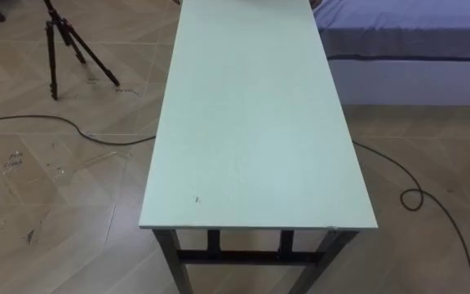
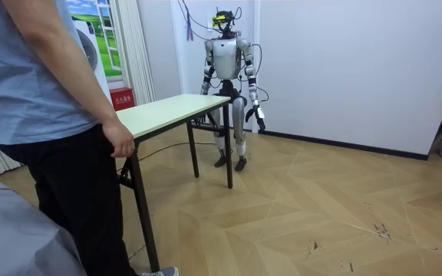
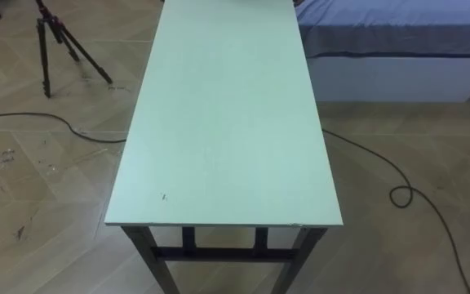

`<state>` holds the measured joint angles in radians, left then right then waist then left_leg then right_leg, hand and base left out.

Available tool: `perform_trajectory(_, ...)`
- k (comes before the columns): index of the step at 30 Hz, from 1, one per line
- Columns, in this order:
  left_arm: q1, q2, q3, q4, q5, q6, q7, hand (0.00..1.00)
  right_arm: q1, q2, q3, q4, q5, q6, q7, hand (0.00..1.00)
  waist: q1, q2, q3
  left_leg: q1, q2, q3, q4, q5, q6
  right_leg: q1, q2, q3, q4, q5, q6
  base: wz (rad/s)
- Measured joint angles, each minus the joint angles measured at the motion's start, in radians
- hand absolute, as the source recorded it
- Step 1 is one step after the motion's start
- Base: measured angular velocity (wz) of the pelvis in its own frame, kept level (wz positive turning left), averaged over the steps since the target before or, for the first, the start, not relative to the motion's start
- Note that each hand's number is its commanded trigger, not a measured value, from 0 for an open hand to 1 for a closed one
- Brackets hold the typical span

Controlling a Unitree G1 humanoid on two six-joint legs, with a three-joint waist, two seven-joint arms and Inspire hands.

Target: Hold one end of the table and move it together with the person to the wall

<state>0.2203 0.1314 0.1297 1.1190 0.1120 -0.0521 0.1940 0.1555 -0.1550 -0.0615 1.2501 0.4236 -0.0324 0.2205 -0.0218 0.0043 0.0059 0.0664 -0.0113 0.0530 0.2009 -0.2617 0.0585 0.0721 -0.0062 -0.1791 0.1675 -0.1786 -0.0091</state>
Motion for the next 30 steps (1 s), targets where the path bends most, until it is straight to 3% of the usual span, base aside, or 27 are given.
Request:
perform_trajectory(10, 0.005, 0.0, 0.0, 0.0, -0.015, 0.0, 0.0, 0.0, 0.0, 0.0, -0.001, -0.001, -0.001, 0.0, 0.001, 0.0, 0.0, 0.0, 0.001, -0.001, 0.0, 0.001, 0.0, 0.0, 0.0, -0.002, 0.0, -0.001, 0.0, 0.0, 0.0, 0.0)
perform_trajectory(16, 0.009, -0.004, 0.001, 0.007, -0.177, 0.01, -0.034, 0.0, -0.001, 0.001, -0.002, 0.0, 0.0, 0.007, 0.002, 0.0, 0.0, -0.003, 0.0004, -0.001, 0.001, 0.0, -0.001, 0.0, 0.0, -0.001, 0.0, -0.002, 0.0, 0.0, 0.0, 0.0)
perform_trajectory(30, 0.017, 0.001, -0.017, 0.021, -0.534, 0.021, -0.287, 0.0, -0.006, -0.003, -0.004, -0.028, 0.048, 0.016, 0.05, 0.0, 0.0, 0.008, 0.0004, -0.005, 0.001, -0.003, 0.001, 0.0, 0.0, -0.002, -0.008, -0.018, 0.0, 0.0, 0.001, 0.01)
